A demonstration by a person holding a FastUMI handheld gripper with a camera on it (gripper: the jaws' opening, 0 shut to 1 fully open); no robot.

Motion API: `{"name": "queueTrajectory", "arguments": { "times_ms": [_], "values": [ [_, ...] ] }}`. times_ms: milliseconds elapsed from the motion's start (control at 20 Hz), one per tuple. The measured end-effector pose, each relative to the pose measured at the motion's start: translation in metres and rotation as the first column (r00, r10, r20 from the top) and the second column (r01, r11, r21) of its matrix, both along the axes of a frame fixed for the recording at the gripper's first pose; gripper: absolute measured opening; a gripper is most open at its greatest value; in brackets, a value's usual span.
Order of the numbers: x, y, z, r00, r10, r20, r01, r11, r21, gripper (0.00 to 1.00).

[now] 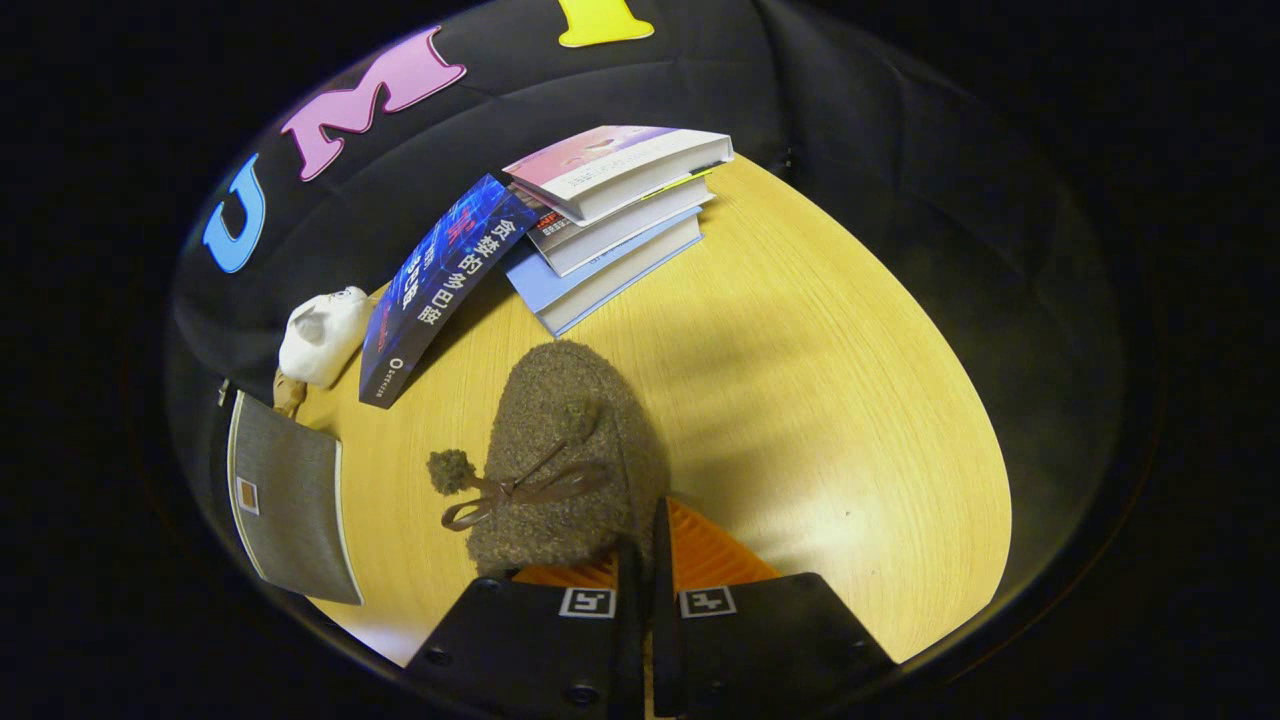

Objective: Open the storage box then place both shoes into the box .Put the left shoe in first, then the right shoe, with the right side of both shoes facing outward in a uniform manner.

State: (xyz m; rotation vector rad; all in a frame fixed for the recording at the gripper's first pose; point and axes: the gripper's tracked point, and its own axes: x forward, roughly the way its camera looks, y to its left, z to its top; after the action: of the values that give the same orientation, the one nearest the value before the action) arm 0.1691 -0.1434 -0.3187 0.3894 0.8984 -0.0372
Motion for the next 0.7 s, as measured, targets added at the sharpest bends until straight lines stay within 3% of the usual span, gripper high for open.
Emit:
{"name": "queueTrajectory", "arguments": {
  "times_ms": [200, 450, 700],
  "values": [
    [0.004, 0.006, 0.016, 1.0, -0.023, 0.022, 0.022, 0.999, 0.046, 0.08],
    [0.004, 0.029, 0.069, 0.996, -0.002, 0.088, 0.0, 1.0, 0.019, 0.08],
    [-0.006, 0.112, 0.153, 0.984, 0.028, 0.174, -0.047, 0.993, 0.106, 0.08]
  ]
}}
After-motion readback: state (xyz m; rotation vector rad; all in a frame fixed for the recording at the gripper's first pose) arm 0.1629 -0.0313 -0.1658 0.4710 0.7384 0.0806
